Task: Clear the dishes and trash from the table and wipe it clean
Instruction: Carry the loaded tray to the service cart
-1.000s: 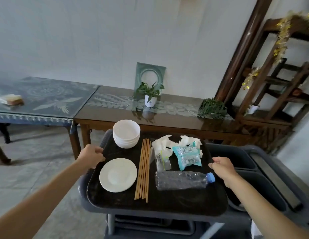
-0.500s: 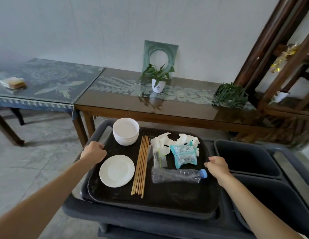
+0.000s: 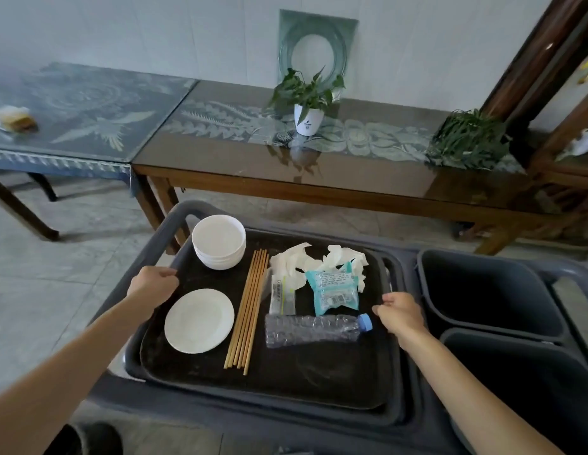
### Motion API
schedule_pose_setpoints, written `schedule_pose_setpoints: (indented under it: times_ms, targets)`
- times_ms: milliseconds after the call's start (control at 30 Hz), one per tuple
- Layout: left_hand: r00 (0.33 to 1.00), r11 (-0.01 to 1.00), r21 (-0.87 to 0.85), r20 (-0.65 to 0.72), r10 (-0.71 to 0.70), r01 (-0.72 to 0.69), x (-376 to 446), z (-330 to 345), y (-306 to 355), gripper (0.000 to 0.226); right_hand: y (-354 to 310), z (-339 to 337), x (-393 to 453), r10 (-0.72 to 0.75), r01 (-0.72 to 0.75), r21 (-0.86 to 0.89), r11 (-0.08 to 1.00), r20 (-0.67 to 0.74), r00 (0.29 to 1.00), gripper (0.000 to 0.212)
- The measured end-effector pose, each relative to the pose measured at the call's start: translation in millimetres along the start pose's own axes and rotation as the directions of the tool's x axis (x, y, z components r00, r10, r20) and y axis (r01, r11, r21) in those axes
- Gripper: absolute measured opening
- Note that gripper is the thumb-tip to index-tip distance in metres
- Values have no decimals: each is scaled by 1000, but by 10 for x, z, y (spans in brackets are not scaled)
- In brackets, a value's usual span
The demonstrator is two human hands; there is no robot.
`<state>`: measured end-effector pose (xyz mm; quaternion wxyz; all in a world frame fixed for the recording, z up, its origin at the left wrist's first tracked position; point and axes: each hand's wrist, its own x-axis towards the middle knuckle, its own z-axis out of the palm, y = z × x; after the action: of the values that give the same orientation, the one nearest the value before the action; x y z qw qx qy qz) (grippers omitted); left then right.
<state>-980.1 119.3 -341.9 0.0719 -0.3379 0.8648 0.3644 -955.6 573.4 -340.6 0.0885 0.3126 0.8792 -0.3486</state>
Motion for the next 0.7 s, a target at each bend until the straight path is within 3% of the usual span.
schedule_pose_setpoints:
  times_ms: [33, 133, 233, 367, 500, 700]
  targets:
    - [999, 998, -51, -5, -43, 43, -8, -9, 33, 16, 8, 14, 16, 8, -8, 10, 1000, 1, 1000, 46]
    - [980, 946, -261, 87, -177, 194, 84, -14, 63, 53, -3, 40, 36, 45, -45, 3, 999, -12, 999, 41]
    - [956, 877, -399, 221, -191, 268, 146, -20, 63, 72, -56, 33, 9, 111, -109, 101, 989, -12, 994, 23]
    - [944, 859, -428, 286, -165, 280, 35, -86, 190, 82, 6, 25, 125, 214, -220, 232, 948, 52, 976, 59]
    - [928, 853, -425, 336, -163, 304, 25, -227, 204, 91, -9, -64, 56, 227, -265, 358, 896, 144, 963, 49]
    - [906, 814, -471, 396, -150, 340, -41, -328, 143, 94, -5, -141, 70, 240, -316, 404, 859, 228, 944, 69]
